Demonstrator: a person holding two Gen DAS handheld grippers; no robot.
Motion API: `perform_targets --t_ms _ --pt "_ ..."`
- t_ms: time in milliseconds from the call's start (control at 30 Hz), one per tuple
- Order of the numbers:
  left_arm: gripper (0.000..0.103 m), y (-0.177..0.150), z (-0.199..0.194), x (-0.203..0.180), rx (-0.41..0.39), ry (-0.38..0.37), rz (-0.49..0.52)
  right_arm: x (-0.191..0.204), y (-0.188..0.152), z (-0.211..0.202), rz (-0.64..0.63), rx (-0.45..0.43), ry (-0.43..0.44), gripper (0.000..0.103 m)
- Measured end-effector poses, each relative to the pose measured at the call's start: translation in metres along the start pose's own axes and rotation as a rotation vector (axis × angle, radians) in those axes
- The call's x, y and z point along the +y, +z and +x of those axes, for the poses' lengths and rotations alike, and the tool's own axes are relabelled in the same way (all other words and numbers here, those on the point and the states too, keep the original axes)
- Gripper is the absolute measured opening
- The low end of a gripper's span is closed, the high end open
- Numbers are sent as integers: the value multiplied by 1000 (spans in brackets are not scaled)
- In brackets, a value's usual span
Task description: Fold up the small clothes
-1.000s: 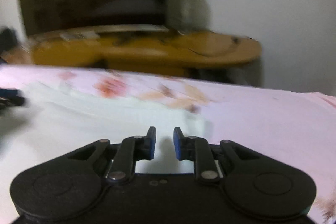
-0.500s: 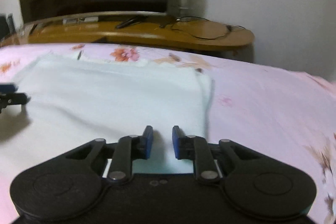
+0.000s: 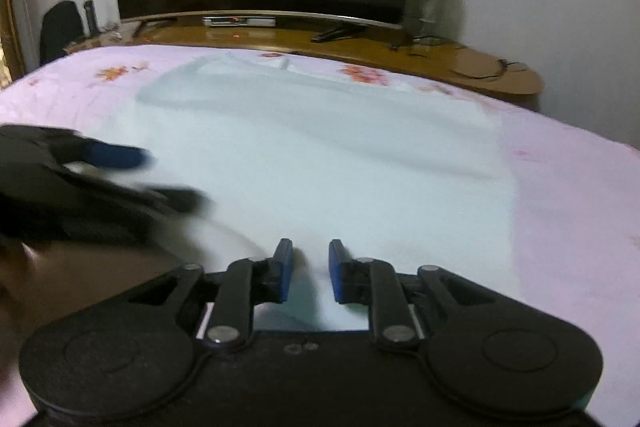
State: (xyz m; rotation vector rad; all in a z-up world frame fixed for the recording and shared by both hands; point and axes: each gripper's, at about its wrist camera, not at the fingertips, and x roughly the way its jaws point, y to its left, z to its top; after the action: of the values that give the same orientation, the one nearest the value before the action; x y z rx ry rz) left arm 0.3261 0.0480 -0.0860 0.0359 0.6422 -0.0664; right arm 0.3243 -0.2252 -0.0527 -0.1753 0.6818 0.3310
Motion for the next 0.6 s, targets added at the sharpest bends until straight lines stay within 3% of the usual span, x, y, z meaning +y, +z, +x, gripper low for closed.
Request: perform_targets --t_ms 100,167,267,400,467,533,600 --pt "74 -6 -6 20 -4 3 -32 -37 -25 -18 95 1 -36 19" --pt "74 1 -7 11 1 54 -35 -45 -29 -19 139 -9 -28 19" --pt "74 11 -18 -20 -52 45 -2 -28 -13 -18 160 -40 -38 24" --pt "74 15 -5 -58 -1 -21 -8 12 4 -20 127 -86 83 23" --pt "74 10 4 -65 53 -3 -19 30 7 -12 102 -58 127 22" --pt "76 4 3 -72 36 16 52 35 1 2 74 18 92 18" --pt "76 4 -10 -65 13 27 20 29 -4 -4 85 1 106 18"
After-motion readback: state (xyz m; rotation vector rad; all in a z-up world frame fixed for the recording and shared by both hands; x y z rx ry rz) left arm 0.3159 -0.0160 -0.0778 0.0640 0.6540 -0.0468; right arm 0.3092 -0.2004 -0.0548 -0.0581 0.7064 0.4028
